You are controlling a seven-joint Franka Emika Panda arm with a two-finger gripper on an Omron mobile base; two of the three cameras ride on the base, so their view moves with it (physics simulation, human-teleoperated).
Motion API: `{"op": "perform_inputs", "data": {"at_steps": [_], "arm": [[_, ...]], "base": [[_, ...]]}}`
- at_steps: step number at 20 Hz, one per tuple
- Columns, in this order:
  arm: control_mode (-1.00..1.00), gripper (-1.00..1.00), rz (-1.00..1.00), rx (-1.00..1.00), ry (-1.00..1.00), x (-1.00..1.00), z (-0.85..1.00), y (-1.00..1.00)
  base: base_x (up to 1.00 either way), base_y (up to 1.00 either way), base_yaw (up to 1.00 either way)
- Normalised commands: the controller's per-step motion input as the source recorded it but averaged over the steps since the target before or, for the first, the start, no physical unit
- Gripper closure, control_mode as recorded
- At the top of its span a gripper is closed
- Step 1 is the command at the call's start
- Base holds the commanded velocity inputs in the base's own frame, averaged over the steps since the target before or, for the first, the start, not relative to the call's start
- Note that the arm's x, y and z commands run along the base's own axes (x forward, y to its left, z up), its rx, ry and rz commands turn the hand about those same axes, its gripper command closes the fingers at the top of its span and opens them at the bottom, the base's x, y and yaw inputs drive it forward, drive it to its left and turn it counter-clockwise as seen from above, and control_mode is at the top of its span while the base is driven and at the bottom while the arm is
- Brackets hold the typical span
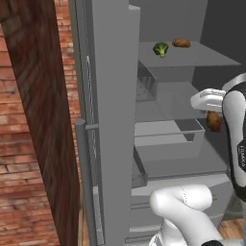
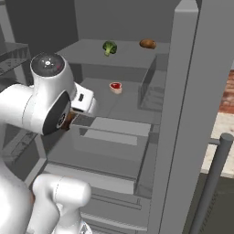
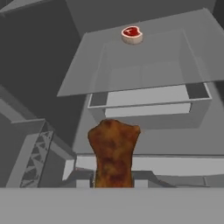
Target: Transport the chicken drumstick and broccoli to the fridge. Place the chicken drumstick on the rack containing meat and place the broccoli on the rack containing the vegetable, ensuring meats and vegetables are on different racks.
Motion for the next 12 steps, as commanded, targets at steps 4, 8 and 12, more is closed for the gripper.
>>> {"op": "perform_inputs", "data": {"at_steps": [4, 8, 12], "arm": [[-1.0, 1.0, 0.0, 0.02, 0.0, 1.0, -0.29, -0.01], [-1.0, 1.0, 0.0, 0.0, 0.01, 1.0, -0.5, -0.01], [-1.0, 1.0, 0.0, 0.0, 0.0, 1.0, -0.47, -0.06]], "base": [[0.0, 0.0, 0.0], [0.0, 0.0, 0.0], [0.0, 0.0, 0.0]]}}
